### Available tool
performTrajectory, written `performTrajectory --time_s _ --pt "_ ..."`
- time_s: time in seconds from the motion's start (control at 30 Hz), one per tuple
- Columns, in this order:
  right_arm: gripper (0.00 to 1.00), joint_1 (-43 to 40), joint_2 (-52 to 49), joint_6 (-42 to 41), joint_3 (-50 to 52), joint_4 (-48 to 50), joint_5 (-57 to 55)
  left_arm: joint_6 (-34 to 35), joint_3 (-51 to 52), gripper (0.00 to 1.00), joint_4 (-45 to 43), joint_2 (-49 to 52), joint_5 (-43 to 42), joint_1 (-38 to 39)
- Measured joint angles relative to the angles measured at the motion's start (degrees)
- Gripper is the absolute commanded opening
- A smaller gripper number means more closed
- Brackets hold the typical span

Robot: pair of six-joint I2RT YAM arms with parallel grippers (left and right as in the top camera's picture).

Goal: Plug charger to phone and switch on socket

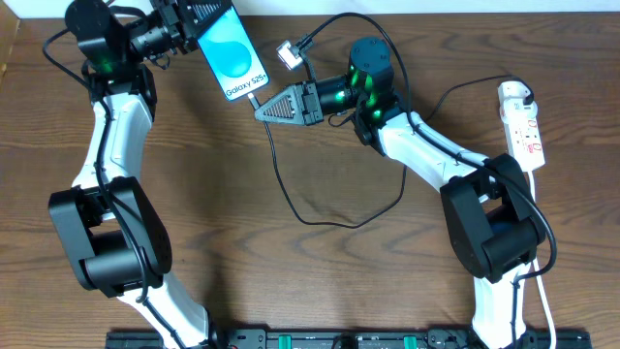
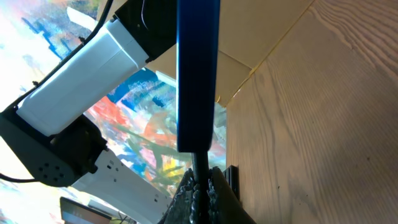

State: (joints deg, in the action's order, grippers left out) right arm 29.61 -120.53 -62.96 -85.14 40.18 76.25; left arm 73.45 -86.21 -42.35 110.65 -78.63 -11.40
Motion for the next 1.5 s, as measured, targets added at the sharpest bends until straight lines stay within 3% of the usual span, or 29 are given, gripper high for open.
performTrajectory --time_s 1.5 --pt "0.01 -0.2 0.0 0.0 0.0 0.0 -0.6 -1.5 0.0 0.07 0.0 0.0 1.0 -0.3"
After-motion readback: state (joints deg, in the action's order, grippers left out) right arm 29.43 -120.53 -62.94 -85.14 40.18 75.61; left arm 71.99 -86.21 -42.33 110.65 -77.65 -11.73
